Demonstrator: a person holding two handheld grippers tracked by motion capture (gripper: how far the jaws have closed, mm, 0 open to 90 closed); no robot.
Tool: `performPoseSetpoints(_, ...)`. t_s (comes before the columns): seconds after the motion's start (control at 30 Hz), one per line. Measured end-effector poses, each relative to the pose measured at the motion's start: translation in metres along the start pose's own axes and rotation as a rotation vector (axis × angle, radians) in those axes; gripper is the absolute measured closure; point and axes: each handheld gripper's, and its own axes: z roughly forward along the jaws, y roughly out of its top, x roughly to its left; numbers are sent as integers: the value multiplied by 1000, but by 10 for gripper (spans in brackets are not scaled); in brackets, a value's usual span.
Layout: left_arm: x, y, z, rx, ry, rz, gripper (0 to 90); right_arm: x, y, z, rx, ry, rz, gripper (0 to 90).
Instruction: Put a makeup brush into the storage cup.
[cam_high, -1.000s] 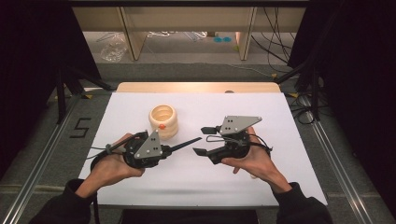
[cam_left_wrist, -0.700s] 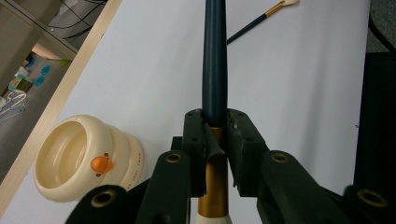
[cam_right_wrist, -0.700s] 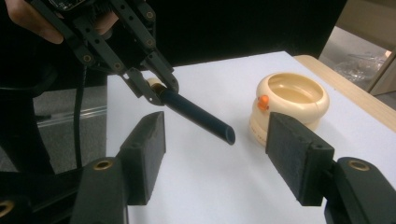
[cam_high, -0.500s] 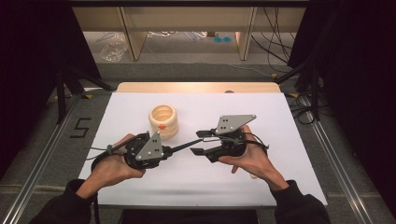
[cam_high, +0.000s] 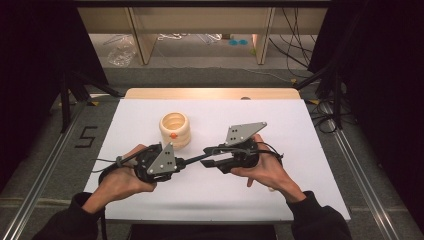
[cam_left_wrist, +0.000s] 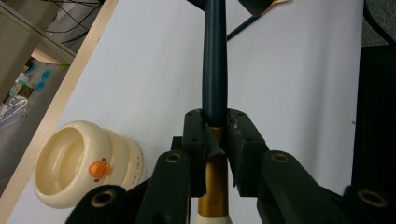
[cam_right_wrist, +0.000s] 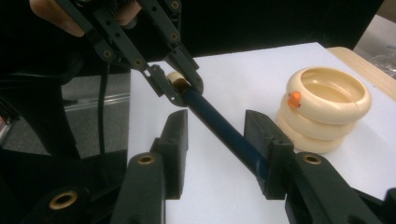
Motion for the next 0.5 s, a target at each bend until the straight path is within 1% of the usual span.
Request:
performPoseSetpoints(0.2, -1, 2, -1, -1, -8, 19, 783, 0, 1, 1, 1, 20, 4, 652)
performPoseSetpoints(0.23, -2, 2, -1, -2, -9, 18, 783, 0, 1, 1, 3, 24, 5, 656)
performPoseSetpoints(0.27, -2, 2, 0, -6, -21, 22, 783, 0, 2, 1, 5, 25, 4, 661)
performPoseSetpoints(0.3, -3, 2, 1, -10, -21, 14, 783, 1, 2, 2, 7, 28, 3, 668)
performPoseSetpoints(0.37, -3, 3, 1, -11, -19, 18, 783, 1, 2, 2, 12, 36, 6, 681)
performPoseSetpoints(0.4, -3, 3, 0, -7, -26, 22, 783, 1, 2, 2, 12, 36, 6, 681)
performPoseSetpoints(0.5, -3, 3, 0, -13, -19, 25, 783, 0, 2, 3, 16, 46, 15, 692)
